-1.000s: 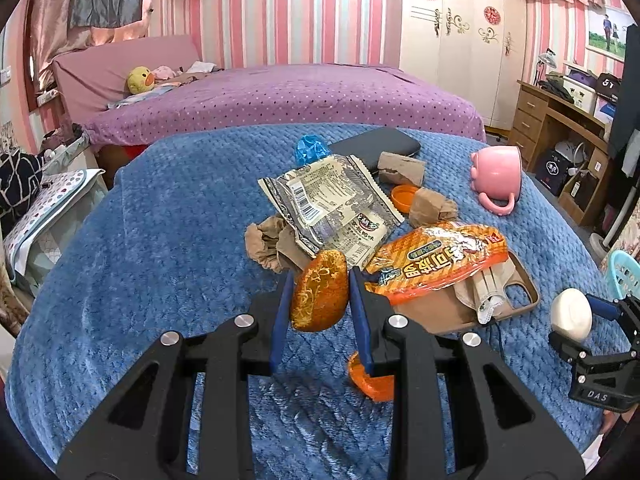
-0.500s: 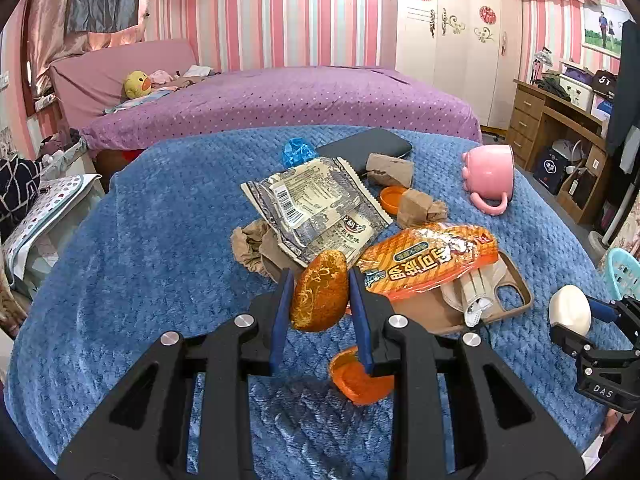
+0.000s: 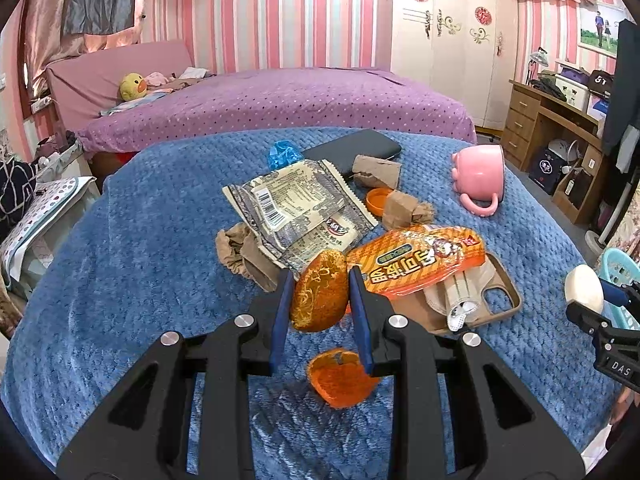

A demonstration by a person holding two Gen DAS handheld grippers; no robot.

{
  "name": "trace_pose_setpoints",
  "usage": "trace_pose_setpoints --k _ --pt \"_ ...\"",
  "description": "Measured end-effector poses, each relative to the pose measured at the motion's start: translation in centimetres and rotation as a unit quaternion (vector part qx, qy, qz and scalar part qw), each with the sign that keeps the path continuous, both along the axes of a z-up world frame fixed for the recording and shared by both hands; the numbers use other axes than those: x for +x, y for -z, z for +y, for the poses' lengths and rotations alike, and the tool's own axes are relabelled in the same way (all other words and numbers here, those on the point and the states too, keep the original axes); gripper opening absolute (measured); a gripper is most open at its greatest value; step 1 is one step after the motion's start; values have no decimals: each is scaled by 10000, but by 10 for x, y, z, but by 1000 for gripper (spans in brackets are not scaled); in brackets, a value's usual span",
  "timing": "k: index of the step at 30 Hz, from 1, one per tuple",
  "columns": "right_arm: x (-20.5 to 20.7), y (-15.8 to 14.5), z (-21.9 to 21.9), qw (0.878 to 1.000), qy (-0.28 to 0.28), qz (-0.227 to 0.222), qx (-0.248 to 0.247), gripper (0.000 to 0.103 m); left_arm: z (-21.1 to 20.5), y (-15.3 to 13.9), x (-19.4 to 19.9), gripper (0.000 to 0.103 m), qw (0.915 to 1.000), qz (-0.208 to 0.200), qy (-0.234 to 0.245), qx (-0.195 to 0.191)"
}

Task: Collect trash
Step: 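Carry the white disc with the right tool over the blue basket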

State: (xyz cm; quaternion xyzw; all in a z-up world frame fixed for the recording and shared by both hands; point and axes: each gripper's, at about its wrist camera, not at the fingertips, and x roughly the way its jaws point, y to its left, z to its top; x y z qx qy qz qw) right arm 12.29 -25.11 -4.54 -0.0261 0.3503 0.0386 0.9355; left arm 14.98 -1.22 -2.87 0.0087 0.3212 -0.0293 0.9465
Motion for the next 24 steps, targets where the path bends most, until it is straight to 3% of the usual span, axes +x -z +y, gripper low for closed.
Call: trace_pose_setpoints --k 17,24 --pt "-12 -16 -34 9991 116 -387 116 61 -46 5 -5 27 9998 -39 212 -48" --pt "-20 -23 -81 9976 490 -480 116 61 -87 8 -13 27 9988 -45 477 -49"
